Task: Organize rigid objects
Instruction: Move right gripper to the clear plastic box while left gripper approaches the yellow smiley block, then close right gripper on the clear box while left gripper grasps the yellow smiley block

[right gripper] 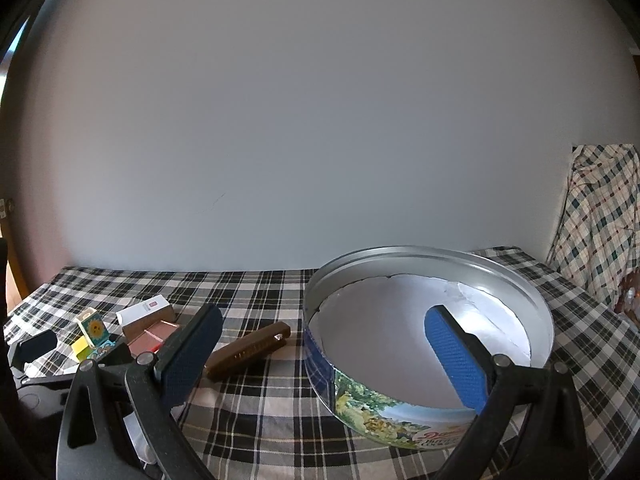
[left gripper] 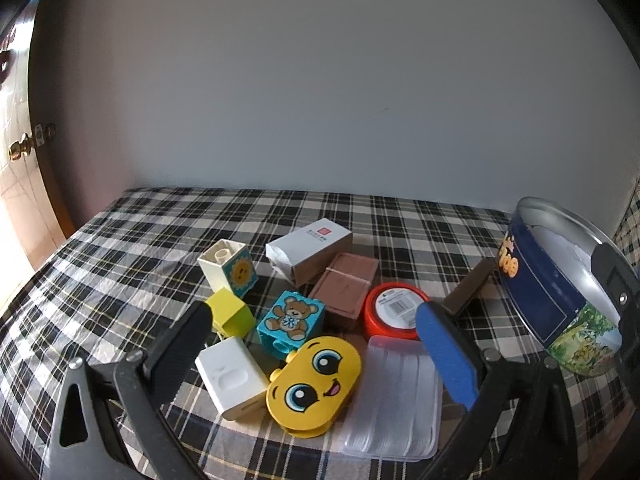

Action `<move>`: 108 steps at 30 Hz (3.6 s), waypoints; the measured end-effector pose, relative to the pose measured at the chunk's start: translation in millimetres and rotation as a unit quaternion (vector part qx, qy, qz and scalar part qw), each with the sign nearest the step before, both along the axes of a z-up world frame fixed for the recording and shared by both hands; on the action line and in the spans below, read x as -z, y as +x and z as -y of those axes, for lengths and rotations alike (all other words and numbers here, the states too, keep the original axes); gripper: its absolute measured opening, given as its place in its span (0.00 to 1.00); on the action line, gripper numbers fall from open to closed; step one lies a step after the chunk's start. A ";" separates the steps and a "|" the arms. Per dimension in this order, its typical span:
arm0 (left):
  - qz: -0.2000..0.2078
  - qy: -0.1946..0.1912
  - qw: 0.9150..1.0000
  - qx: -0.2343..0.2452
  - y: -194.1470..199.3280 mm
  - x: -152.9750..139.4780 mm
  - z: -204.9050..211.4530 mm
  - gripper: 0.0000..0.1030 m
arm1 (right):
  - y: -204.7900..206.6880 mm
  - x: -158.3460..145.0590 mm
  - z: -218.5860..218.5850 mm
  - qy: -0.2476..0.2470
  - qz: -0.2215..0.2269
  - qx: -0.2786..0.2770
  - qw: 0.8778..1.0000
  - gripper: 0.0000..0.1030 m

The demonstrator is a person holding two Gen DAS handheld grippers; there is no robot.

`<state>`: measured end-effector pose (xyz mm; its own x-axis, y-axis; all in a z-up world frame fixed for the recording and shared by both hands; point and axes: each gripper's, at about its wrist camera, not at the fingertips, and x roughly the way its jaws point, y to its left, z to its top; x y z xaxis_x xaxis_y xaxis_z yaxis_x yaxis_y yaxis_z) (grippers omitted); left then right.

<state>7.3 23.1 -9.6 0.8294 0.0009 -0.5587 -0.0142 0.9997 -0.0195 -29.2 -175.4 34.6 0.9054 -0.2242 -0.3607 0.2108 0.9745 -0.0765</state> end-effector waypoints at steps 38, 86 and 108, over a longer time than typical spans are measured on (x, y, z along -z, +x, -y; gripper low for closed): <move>-0.010 0.014 0.996 -0.091 -3.4 4.2 -120.7 1.00 | 28.5 63.2 -113.4 0.000 -0.236 -0.236 0.942 0.98; -0.091 -0.066 0.990 0.088 -3.0 17.9 -8.8 0.40 | 9.7 21.2 -5.6 0.075 -0.149 -0.213 0.963 0.55; 0.053 -0.046 0.984 0.163 -27.4 -45.0 90.0 0.40 | -37.1 -40.2 97.5 0.118 0.043 -0.080 0.989 0.55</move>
<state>-20.2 -66.9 35.4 0.8310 -0.3210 -0.4543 0.3132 0.9449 -0.0948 -66.3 -272.9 74.8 0.9517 0.0062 -0.3069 0.0480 0.9845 0.1688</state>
